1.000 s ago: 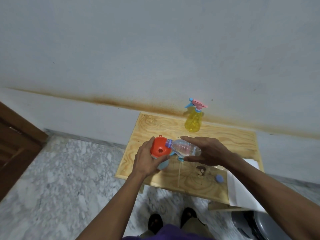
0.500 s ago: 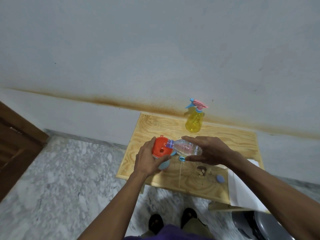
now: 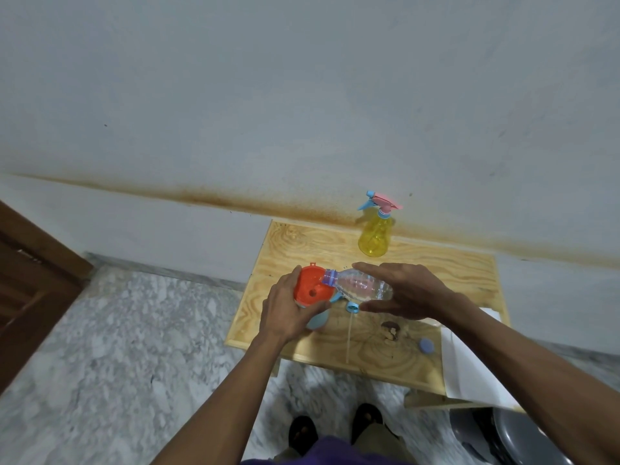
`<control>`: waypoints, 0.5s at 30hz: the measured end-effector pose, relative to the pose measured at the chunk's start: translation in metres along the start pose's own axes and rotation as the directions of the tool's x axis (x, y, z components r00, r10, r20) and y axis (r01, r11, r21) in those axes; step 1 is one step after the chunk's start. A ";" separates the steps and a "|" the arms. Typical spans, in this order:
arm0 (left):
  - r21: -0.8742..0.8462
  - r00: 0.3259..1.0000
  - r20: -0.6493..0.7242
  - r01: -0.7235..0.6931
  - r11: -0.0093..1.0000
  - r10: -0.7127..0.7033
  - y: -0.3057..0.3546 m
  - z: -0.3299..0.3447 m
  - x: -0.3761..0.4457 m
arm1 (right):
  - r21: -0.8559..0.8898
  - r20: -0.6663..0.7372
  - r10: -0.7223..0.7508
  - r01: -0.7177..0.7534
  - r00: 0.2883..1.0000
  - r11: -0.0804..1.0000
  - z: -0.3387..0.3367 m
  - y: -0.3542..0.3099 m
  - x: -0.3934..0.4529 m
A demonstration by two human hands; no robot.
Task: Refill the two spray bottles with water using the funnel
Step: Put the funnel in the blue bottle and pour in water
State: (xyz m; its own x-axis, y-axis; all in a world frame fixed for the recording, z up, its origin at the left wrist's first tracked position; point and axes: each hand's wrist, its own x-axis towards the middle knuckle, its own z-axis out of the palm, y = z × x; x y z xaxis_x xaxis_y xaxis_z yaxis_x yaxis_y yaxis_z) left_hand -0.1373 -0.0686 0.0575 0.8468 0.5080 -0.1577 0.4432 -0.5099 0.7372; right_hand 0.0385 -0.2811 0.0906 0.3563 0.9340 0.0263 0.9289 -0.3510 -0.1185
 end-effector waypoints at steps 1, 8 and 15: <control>0.002 1.000 0.002 0.002 1.000 -0.002 0.000 0.000 0.000 | 0.004 -0.004 0.002 -0.002 1.000 1.000 0.000 0.000 0.000; -0.002 1.000 0.013 0.014 1.000 -0.014 0.002 -0.002 -0.002 | 0.001 0.000 0.003 -0.003 1.000 1.000 0.000 -0.001 -0.002; 0.000 1.000 0.014 0.014 1.000 -0.014 0.005 -0.003 -0.003 | 0.069 -0.074 0.020 -0.015 0.997 0.997 0.002 -0.006 -0.006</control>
State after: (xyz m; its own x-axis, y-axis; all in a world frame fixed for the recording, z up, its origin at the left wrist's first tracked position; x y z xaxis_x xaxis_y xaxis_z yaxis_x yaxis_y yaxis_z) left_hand -0.1385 -0.0703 0.0631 0.8445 0.5056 -0.1768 0.4550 -0.5029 0.7349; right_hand 0.0311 -0.2842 0.0890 0.3816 0.9192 0.0970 0.9140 -0.3597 -0.1876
